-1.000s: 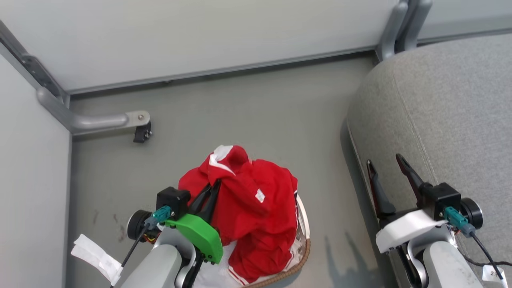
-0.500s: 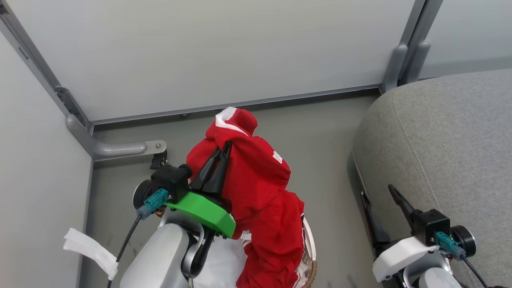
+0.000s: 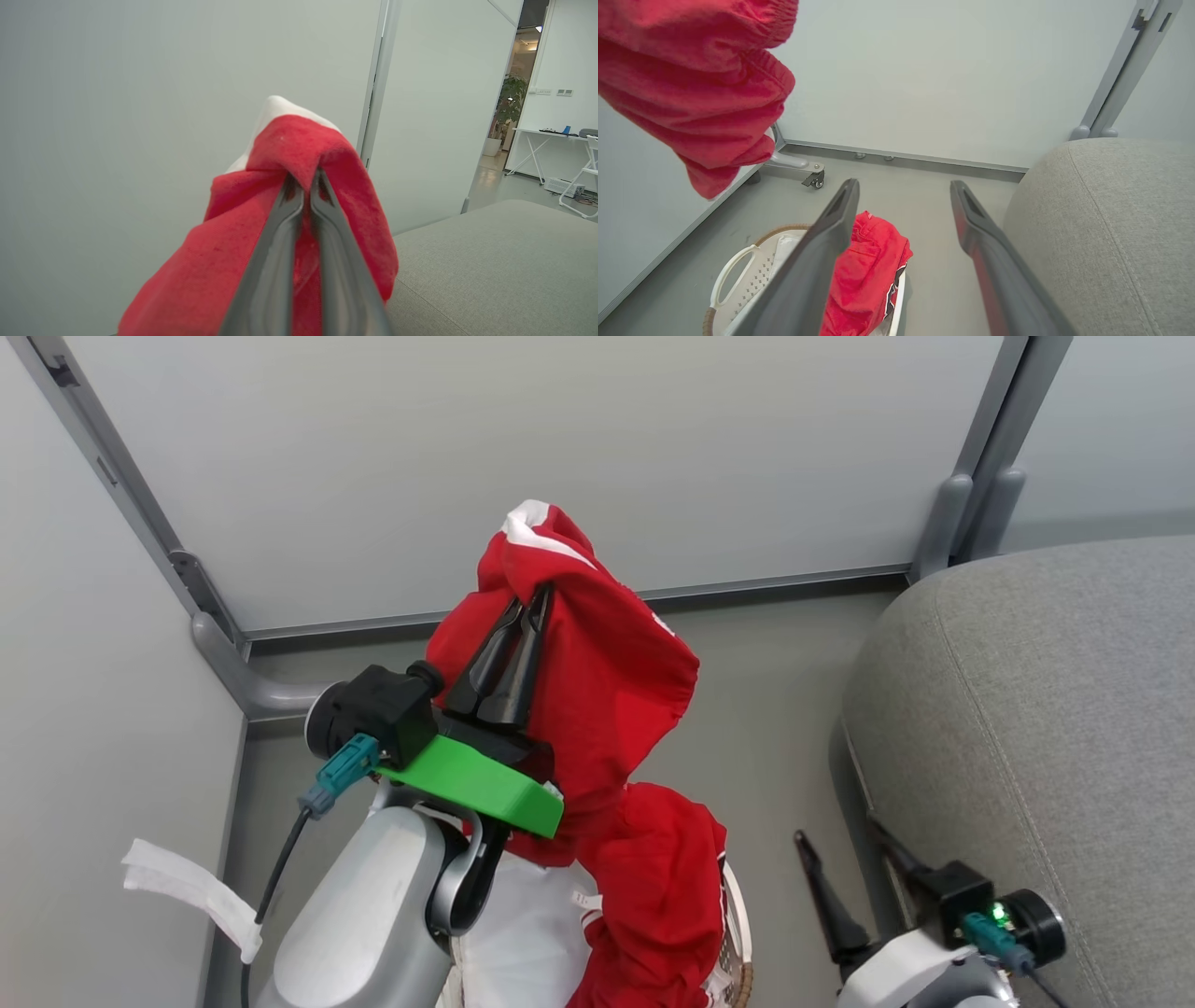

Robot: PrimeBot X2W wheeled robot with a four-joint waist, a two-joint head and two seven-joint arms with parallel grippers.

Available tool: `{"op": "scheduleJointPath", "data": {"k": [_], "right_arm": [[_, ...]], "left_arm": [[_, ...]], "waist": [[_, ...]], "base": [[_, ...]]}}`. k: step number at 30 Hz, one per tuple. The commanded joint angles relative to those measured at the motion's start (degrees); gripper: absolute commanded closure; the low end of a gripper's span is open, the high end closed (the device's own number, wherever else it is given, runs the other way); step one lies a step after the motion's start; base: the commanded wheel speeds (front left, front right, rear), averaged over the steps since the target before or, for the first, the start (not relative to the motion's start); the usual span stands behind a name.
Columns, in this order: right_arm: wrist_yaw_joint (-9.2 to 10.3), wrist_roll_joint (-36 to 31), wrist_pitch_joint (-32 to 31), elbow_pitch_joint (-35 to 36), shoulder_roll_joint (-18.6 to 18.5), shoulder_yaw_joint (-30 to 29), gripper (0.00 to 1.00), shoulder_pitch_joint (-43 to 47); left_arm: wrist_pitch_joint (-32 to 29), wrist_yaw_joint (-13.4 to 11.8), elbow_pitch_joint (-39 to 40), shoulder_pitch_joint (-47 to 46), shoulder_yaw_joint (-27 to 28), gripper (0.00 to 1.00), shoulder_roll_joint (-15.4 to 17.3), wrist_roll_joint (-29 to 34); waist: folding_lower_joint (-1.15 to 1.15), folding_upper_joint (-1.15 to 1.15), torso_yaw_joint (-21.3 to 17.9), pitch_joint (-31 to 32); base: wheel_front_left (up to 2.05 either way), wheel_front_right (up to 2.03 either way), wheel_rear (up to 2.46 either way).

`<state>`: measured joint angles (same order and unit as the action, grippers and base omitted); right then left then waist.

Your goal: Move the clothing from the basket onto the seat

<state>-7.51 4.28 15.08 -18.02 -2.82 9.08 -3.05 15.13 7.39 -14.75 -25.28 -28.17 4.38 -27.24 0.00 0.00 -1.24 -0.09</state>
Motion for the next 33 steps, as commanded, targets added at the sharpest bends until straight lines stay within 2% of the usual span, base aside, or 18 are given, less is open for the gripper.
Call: {"op": "scheduleJointPath", "data": {"k": [1,9,17,33], "right_arm": [[0.04,-0.7,0.1,-0.1,-0.2,1.2,0.0,0.1],[0.04,-2.5,0.1,0.4,-0.2,9.8,0.0,-3.1],[0.04,-2.5,0.1,1.7,-0.2,15.9,0.0,-7.8],[0.05,-4.6,0.1,0.1,-0.2,21.2,0.0,-14.3]], "left_arm": [[0.0,0.2,0.3,-0.4,-0.2,1.0,-0.1,0.2],[0.0,0.2,0.1,0.6,-1.2,1.0,-0.5,-0.2],[0.0,0.2,-0.4,0.5,-2.5,1.0,-0.7,-0.6],[0.0,0.2,-0.9,0.0,-4.8,1.0,-1.1,-1.3]], "waist": [[0.0,0.0,0.3,0.2],[0.0,0.0,1.2,0.1],[0.0,0.0,2.0,-0.5],[0.0,0.0,2.8,-1.4]], "base": [[0.0,0.0,0.0],[0.0,0.0,0.0],[0.0,0.0,0.0],[0.0,0.0,0.0]]}}
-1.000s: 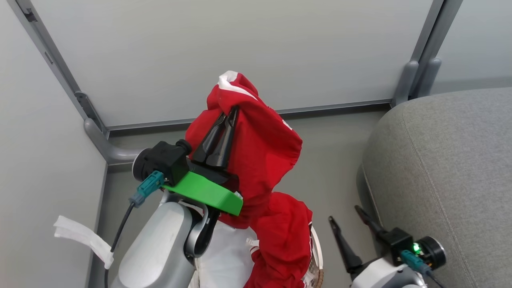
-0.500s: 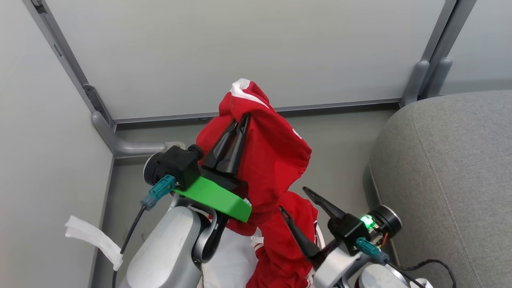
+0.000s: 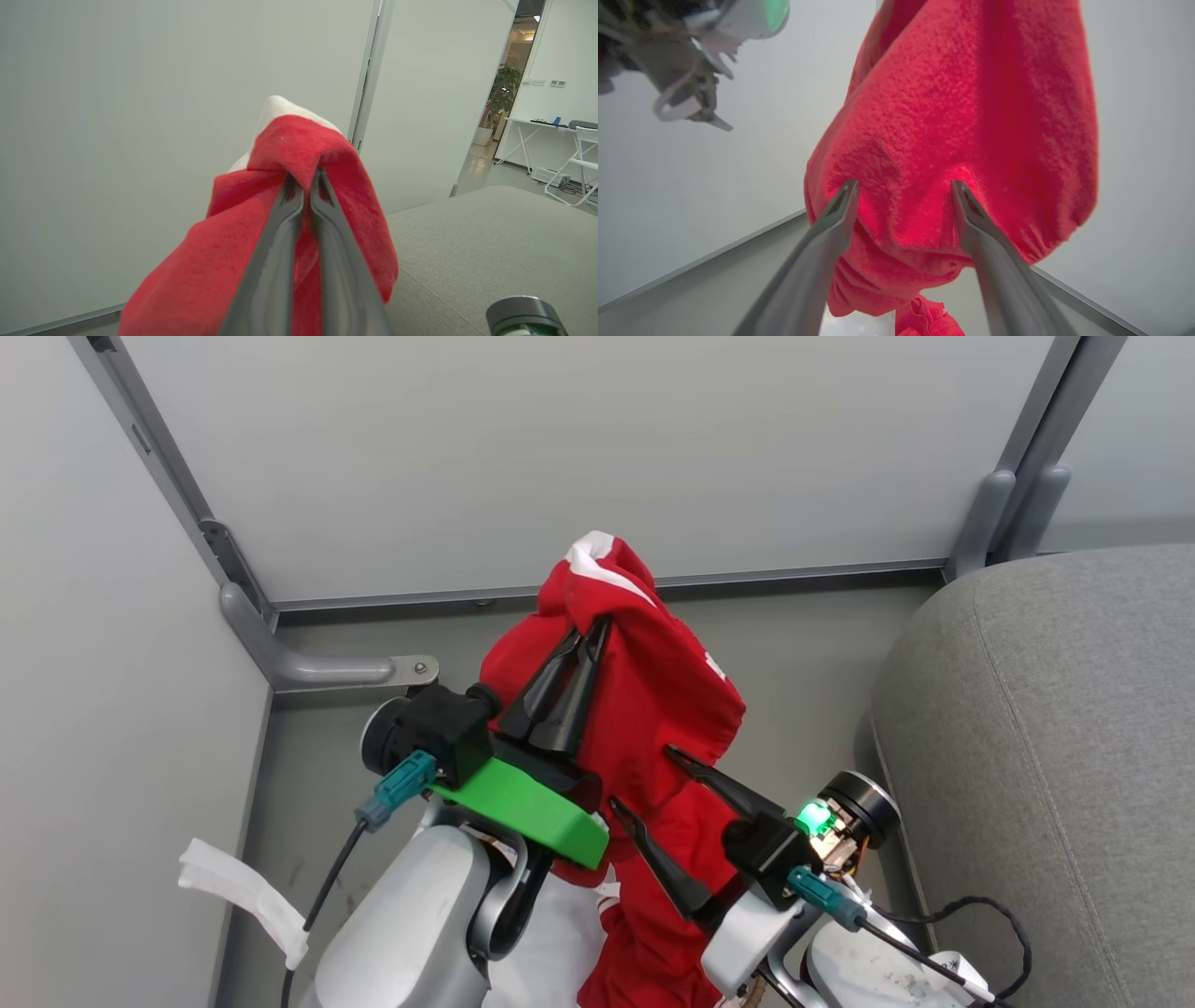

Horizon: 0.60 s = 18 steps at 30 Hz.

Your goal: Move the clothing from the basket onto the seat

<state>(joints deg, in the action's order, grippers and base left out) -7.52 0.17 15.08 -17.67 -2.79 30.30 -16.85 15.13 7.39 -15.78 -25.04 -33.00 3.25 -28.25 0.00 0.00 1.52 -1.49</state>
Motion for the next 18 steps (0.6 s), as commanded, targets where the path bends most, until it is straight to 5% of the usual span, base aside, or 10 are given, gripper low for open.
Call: {"op": "scheduleJointPath", "data": {"k": [1,18], "right_arm": [[0.06,-0.8,0.1,-0.9,-0.3,0.2,0.0,-0.9],[0.06,-3.2,0.1,-9.2,-0.3,-1.5,0.0,-3.7]], "left_arm": [[0.0,0.2,0.2,-0.4,-0.3,1.0,0.0,-0.4],[0.0,0.2,1.8,-2.6,-7.5,1.0,-0.3,-2.7]], "waist": [[0.0,0.0,0.2,-0.1],[0.0,0.0,2.9,0.1]], "base": [[0.0,0.0,0.0],[0.0,0.0,0.0]]}}
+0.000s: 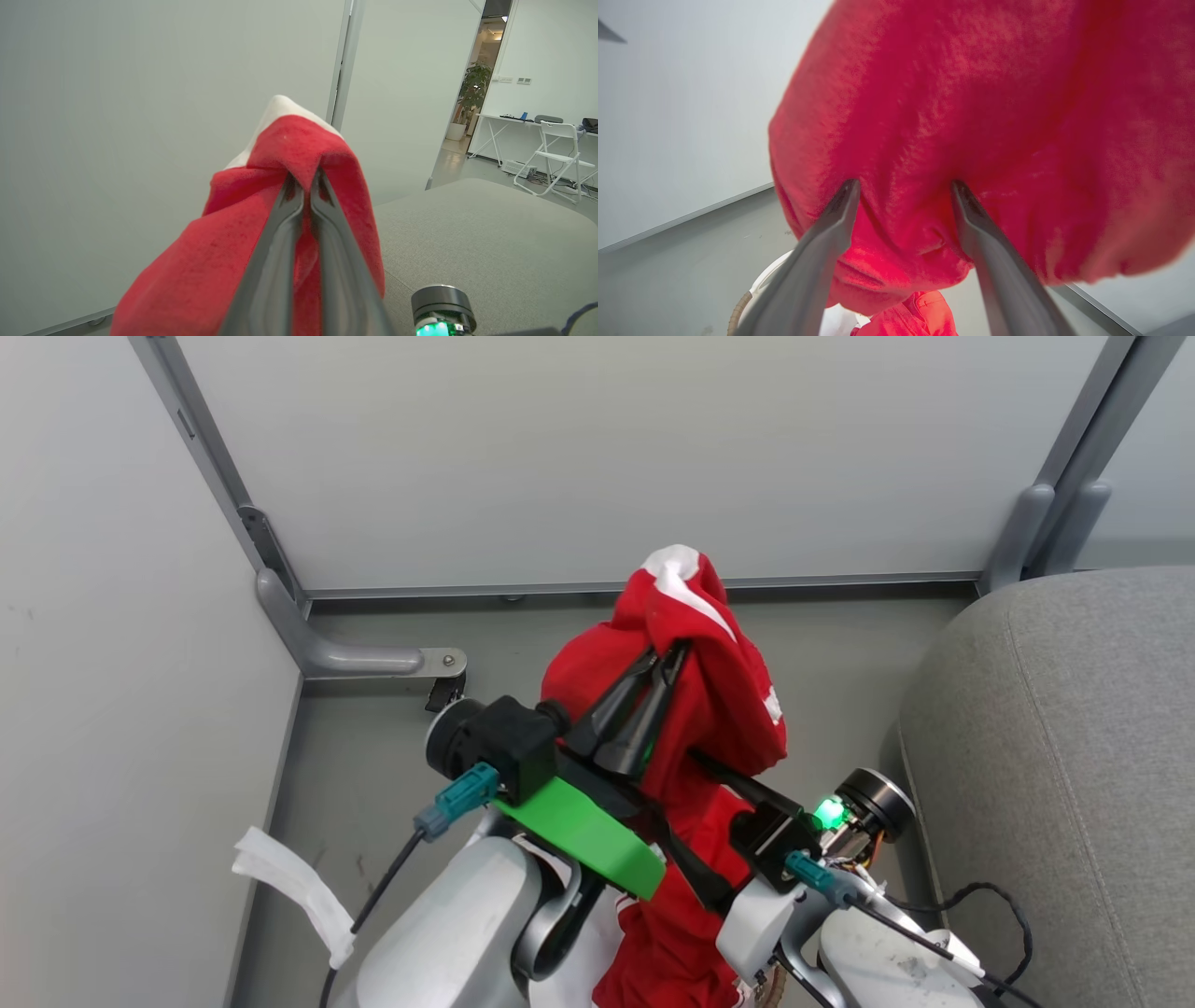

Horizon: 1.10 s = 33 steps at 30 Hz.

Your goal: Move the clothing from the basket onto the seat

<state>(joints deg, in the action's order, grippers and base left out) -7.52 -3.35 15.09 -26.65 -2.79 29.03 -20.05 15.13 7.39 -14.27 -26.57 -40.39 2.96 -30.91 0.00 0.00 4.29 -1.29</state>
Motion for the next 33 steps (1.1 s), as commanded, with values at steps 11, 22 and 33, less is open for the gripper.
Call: {"op": "scheduleJointPath", "data": {"k": [11,22,33], "right_arm": [[0.06,4.1,0.1,-1.7,-0.2,-1.9,0.0,-1.6],[0.06,8.2,0.1,-3.3,-0.2,-1.6,1.0,-3.3],[0.06,10.4,0.1,-4.8,-0.2,-0.7,1.0,-3.1]], "left_arm": [[0.0,0.2,2.0,-2.1,-4.5,1.0,0.0,-1.7],[0.0,0.2,2.9,-3.1,-6.2,1.0,0.0,-2.7],[0.0,0.2,1.7,-2.9,-4.5,1.0,0.0,-2.6]], "waist": [[0.0,0.0,1.8,-1.1],[0.0,0.0,3.1,-2.0],[0.0,0.0,2.7,-2.2]], "base": [[0.0,0.0,0.0],[0.0,0.0,0.0],[0.0,0.0,0.0]]}}
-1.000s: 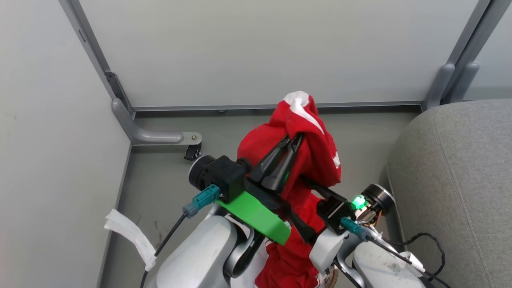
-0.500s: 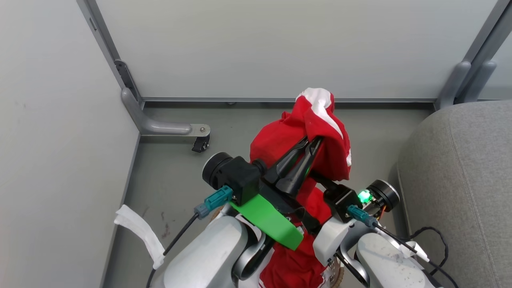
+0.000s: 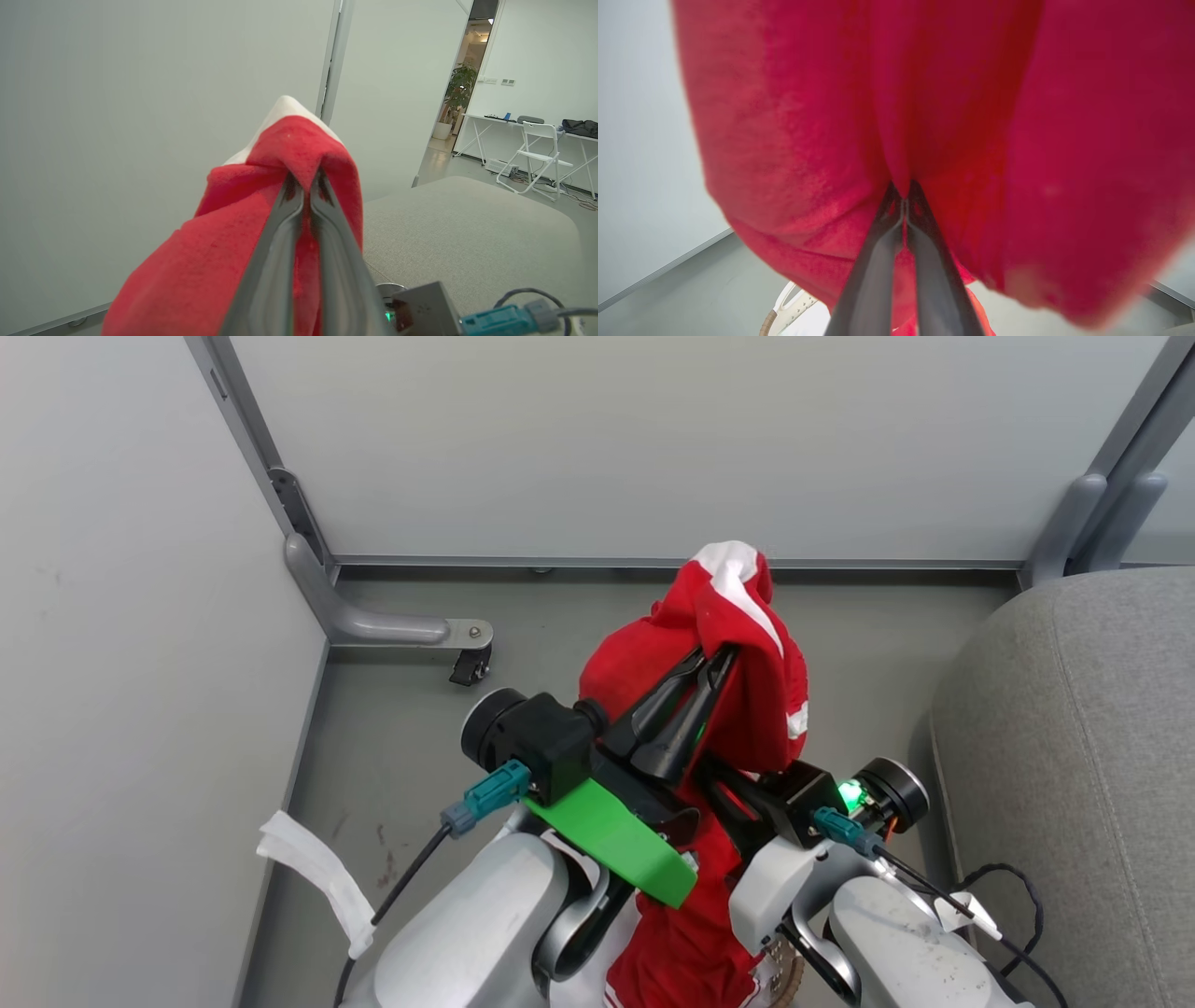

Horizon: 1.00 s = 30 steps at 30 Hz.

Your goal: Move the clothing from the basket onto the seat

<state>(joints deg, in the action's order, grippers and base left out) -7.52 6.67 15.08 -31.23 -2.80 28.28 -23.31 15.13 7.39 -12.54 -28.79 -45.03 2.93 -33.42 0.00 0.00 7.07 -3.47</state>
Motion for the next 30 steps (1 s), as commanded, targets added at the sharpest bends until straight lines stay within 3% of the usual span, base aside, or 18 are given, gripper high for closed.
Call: {"op": "scheduleJointPath", "data": {"k": [1,20,22,23,30], "right_arm": [[0.06,0.5,0.1,-0.3,-0.2,0.2,1.0,0.2],[0.05,2.0,0.1,1.5,-0.2,1.2,1.0,1.6],[0.06,2.1,0.1,2.1,-0.2,1.2,1.0,1.8],[0.06,2.1,0.1,2.4,-0.2,1.1,1.0,1.9],[0.06,3.2,0.1,4.6,-0.2,0.8,1.0,3.3]], "left_arm": [[0.0,0.2,0.0,-0.6,0.3,1.0,0.0,-0.1],[0.0,0.2,-1.6,1.0,1.6,1.0,0.0,1.2],[0.0,0.2,-2.0,1.2,2.1,0.56,0.0,1.5],[0.0,0.1,-2.3,1.3,2.4,0.0,0.0,1.9],[0.0,0.1,-3.5,2.7,4.7,0.0,0.0,3.9]], "waist": [[0.0,0.0,-0.2,0.0],[0.0,0.0,-1.7,0.6],[0.0,0.0,-2.2,0.8],[0.0,0.0,-2.5,0.8],[0.0,0.0,-6.5,1.5]], "base": [[0.0,0.0,0.0],[0.0,0.0,0.0],[0.0,0.0,0.0],[0.0,0.0,0.0],[0.0,0.0,0.0]]}}
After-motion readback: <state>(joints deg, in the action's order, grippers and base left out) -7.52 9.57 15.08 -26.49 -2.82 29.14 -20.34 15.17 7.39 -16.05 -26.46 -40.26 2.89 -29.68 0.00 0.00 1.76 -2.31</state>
